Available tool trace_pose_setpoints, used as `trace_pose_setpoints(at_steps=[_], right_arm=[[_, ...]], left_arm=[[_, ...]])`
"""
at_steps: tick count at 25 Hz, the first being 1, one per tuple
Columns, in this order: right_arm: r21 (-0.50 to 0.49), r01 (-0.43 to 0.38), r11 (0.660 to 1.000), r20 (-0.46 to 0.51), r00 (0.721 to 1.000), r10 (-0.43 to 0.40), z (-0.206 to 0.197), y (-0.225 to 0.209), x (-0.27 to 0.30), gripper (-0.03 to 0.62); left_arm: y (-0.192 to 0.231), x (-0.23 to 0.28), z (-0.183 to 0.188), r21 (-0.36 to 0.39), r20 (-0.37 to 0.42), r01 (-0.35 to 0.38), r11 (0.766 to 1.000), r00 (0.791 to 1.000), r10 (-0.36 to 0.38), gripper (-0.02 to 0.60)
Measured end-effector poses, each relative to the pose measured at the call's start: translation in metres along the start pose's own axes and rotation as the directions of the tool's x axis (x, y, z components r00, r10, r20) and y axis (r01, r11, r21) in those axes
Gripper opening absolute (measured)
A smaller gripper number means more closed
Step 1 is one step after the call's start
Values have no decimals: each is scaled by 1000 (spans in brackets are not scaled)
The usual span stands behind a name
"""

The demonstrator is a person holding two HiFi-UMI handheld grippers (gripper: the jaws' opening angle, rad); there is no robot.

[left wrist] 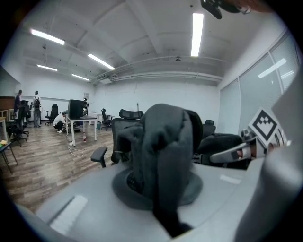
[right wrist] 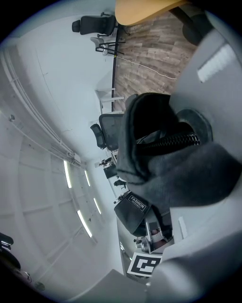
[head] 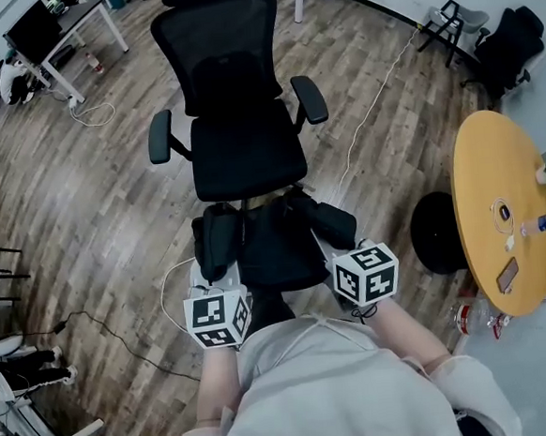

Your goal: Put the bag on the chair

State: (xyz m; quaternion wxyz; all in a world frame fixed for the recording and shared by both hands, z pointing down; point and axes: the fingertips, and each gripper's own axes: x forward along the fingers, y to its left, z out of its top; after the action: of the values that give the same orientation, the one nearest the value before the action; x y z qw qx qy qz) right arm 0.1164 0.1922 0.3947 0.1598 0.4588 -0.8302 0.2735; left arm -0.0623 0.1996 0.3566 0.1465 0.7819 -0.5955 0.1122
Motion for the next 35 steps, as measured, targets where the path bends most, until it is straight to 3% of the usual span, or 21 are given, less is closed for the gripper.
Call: trace_pose_setpoints(at_steps=[18,26,35], right_arm=[[69,89,994,-28,996,-87,144,-29,229,29],[74,88,993,-72,994,-83,169,-60,291,29],[70,39,997,-149,988,-29,199,-111,382,29]], left_arm=[[158,221,86,18,-71,124,992,990,-123,25],[185,289,89,-9,-111,114,993,987,-114,25],[216,385,83,-52,-184,49,997,981,-58,25]])
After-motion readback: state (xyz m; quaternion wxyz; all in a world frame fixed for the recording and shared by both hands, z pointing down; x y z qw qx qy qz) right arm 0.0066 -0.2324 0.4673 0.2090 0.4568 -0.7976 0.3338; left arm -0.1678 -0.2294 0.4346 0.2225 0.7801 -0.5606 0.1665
